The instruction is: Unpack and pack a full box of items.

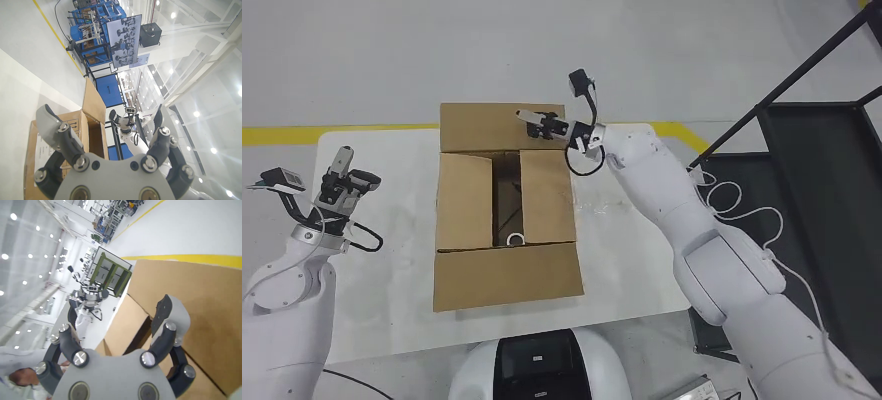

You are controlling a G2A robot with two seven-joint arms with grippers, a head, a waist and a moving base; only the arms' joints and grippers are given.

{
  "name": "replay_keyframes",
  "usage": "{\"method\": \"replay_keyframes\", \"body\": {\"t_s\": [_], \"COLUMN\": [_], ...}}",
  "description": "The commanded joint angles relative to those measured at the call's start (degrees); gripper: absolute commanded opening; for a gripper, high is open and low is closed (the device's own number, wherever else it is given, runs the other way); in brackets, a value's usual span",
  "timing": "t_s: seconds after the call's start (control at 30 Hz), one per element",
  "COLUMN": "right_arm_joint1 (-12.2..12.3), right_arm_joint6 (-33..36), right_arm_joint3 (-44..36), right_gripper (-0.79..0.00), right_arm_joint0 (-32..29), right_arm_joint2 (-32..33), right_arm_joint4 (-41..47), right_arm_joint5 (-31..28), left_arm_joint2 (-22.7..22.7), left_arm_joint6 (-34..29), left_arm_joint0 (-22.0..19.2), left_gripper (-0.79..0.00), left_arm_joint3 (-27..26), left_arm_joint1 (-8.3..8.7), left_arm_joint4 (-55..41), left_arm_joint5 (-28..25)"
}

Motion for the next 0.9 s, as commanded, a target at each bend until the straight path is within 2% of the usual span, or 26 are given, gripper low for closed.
{"method": "replay_keyframes", "body": {"t_s": [0.0, 0.13, 0.3, 0.67, 0.77, 0.87], "right_arm_joint1": [0.62, 2.4, 5.3, 11.41, 12.14, 12.36], "right_arm_joint6": [4.68, 9.23, 11.65, 6.13, 5.07, 4.0], "right_arm_joint3": [-2.72, -10.09, -23.48, -61.56, -68.0, -69.72], "right_gripper": [0.0, 0.0, 0.0, 0.0, 0.0, 0.0], "right_arm_joint0": [-0.83, -3.46, -10.54, -35.78, -40.37, -42.14], "right_arm_joint2": [1.22, 2.35, 4.83, 16.81, 18.24, 17.59], "right_arm_joint4": [3.12, 1.26, -3.06, -12.06, -13.9, -15.83], "right_arm_joint5": [3.57, 8.56, 15.45, 30.08, 33.24, 34.47], "left_arm_joint2": [0.0, 0.0, 0.0, 0.0, 0.0, 0.43], "left_arm_joint6": [0.0, 0.0, 0.0, 0.0, 0.0, -1.76], "left_arm_joint0": [0.0, 0.0, 0.0, 0.0, 0.0, 0.4], "left_gripper": [0.0, 0.0, 0.0, 0.0, 0.0, 0.0], "left_arm_joint3": [0.0, 0.0, 0.0, 0.0, 0.0, -1.46], "left_arm_joint1": [0.0, 0.0, 0.0, 0.0, 0.0, 0.0], "left_arm_joint4": [0.0, 0.0, 0.0, 0.0, 0.0, -0.53], "left_arm_joint5": [0.0, 0.0, 0.0, 0.0, 0.0, 0.8]}}
